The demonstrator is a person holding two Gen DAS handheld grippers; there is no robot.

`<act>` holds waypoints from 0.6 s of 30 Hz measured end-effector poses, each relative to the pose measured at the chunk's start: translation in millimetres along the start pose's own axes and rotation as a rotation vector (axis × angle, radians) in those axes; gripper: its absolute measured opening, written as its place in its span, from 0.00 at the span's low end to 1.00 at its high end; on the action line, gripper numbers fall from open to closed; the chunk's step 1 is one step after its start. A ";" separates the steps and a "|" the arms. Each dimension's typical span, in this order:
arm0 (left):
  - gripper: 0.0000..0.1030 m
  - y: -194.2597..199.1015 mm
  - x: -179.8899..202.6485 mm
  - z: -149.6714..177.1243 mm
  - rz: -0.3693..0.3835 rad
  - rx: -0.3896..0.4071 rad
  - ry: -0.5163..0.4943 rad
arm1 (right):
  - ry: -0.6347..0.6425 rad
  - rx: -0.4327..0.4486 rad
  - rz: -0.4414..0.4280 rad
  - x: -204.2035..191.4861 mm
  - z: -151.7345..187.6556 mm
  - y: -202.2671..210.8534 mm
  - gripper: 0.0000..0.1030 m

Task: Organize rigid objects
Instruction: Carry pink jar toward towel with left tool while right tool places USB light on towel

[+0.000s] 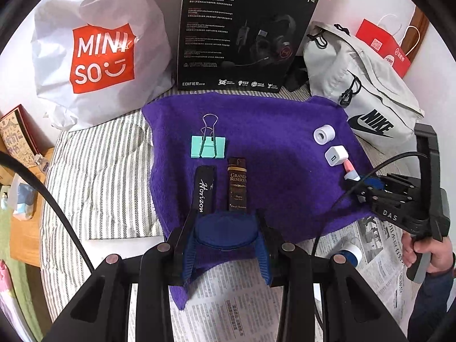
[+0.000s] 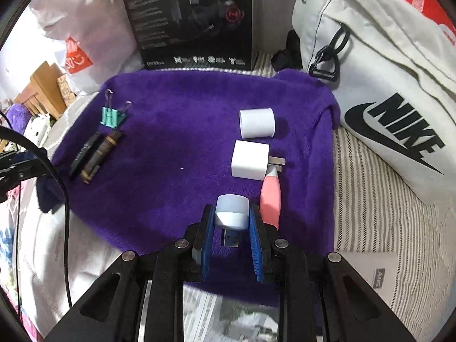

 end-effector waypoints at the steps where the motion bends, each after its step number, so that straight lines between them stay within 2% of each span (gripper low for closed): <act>1: 0.33 -1.5 -0.4 -0.6 0.002 -0.002 0.000 | 0.003 -0.001 0.004 0.0 -1.1 -2.4 0.23; 6: 0.33 -8.6 -2.9 -2.4 0.012 -0.008 0.003 | 0.001 -0.017 0.018 0.9 -4.4 -16.0 0.23; 18: 0.33 -18.0 -2.5 0.2 0.024 -0.024 -0.003 | 0.021 0.010 0.023 0.2 -8.6 -19.8 0.25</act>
Point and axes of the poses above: each gripper's, at about its wrist camera, not at the fingertips, and y roughly against the way its jaws point, x to its right, z to its underside, the point moved 7 cm from there along -y, roughly the way its jaws point, and after that the axes turned 2 degrees about -z, right-handed, at the moved point
